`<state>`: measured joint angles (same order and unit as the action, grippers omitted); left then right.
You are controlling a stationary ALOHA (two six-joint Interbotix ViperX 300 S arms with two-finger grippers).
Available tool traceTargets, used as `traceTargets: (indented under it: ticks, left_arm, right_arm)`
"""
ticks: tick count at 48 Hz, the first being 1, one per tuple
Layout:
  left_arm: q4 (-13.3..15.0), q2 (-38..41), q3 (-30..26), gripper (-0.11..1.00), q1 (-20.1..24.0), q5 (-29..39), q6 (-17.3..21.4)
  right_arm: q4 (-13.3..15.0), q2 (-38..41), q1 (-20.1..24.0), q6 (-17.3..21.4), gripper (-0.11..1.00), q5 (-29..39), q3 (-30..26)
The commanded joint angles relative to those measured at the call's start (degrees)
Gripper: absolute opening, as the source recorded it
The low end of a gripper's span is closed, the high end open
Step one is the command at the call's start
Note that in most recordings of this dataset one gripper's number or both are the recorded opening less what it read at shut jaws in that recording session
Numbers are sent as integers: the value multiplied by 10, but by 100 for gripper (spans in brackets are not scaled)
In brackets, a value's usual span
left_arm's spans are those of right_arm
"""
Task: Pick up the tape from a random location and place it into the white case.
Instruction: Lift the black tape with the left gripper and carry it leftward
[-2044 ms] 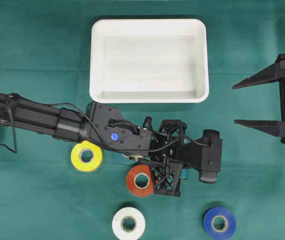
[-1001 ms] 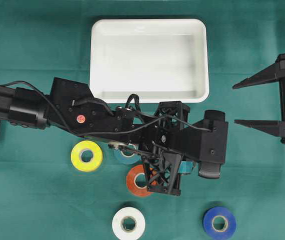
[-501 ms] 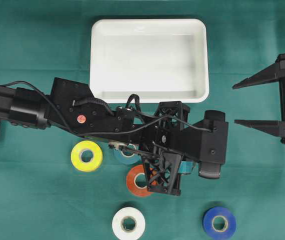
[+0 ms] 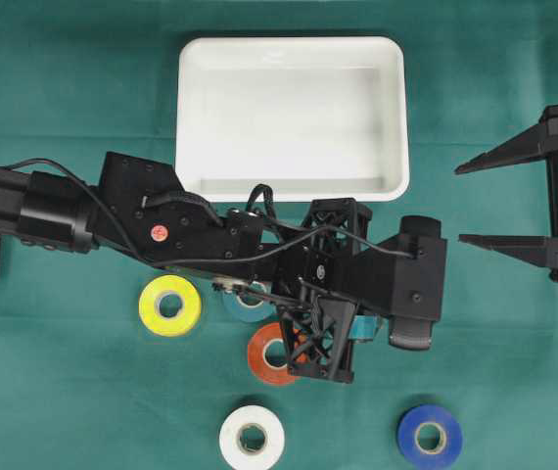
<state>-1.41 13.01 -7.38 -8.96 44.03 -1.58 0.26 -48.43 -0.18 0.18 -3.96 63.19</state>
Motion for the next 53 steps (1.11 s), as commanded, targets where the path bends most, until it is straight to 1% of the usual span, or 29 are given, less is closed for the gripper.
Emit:
traceTargets:
  ticks: [1,13,21,40,44,53]
  left_arm:
    - [-1,-27,-12,21,-2,-3,1]
    - [-1,-33,-5,21,-2,-3,1]
    - [-2,-52,17,21,-2,-6,-1]
    - [3,-123,123,21,-13,-13,-6]
    - [3,-143,150,21,-15,-13,-10]
    - [3,-174,192,21,-14,-18,-25]
  right_arm:
    - [1,2,-1,0,90,-3,-16]
    - [1,2,0,-1,90,-1,-16]
    - [1,2,0,-1,90,0,-16]
    - [1,1,-1,-1,90,0,-16]
    - [1,1,-1,0,90,0,-16]
    - [1,2,-1,-1,90,4,-16]
